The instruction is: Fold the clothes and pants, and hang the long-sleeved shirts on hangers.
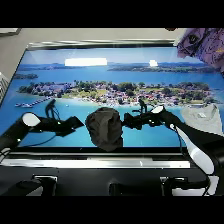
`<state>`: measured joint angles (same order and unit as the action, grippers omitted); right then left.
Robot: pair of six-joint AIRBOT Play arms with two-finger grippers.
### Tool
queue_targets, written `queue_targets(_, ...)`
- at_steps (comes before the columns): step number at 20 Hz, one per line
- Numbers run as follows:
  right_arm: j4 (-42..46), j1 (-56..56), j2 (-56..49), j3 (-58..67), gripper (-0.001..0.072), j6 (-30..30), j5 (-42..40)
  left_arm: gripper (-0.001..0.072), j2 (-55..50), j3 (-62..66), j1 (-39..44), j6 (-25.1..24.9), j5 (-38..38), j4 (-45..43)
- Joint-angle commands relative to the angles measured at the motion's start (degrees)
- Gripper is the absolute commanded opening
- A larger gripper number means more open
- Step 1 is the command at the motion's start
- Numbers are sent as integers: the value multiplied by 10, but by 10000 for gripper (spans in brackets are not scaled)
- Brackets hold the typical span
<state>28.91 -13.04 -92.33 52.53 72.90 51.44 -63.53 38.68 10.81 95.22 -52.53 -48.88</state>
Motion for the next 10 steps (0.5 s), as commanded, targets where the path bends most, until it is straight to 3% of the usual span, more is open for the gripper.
queue_targets(1, 2, -1, 0, 1, 40, 0, 9, 659, -19, -64, 45, -90, 52, 130)
queue_targets(4, 2, -1, 0, 1, 40, 4, 10, 652, -37, -66, 89, -94, 63, 136)
queue_targets(6, 2, -1, 0, 1, 40, 5, 11, 585, -44, -66, 107, -94, 63, 136)
queue_targets(10, 2, -1, 0, 1, 40, 9, 14, 567, -52, -66, 120, -91, 70, 136)
